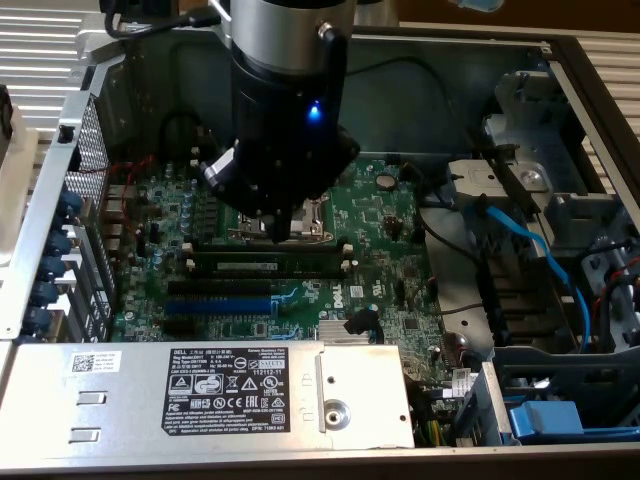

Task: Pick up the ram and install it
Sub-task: 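Press down the ram until it locks into place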

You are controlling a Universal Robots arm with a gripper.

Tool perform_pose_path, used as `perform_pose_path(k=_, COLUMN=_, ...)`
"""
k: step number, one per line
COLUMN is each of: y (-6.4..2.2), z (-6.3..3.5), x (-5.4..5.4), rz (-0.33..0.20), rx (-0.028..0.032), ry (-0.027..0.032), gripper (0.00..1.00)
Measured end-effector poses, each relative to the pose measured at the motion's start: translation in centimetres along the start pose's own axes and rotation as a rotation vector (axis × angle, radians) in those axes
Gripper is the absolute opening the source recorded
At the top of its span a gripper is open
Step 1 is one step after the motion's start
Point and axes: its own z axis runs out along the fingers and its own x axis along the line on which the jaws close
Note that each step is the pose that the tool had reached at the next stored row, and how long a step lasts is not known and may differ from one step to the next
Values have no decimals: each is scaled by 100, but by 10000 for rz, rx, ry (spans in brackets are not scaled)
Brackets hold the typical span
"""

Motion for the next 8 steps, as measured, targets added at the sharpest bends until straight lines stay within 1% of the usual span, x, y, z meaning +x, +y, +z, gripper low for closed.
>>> perform_pose_path(k=6, y=0, z=0, x=0, rz=797, rx=-13, ry=-4, gripper=10)
perform_pose_path(k=7, y=0, z=-1, x=0, rz=911, rx=-9, ry=1, gripper=10)
perform_pose_path(k=8, y=-1, z=0, x=0, rz=1120, rx=16, ry=16, gripper=10)
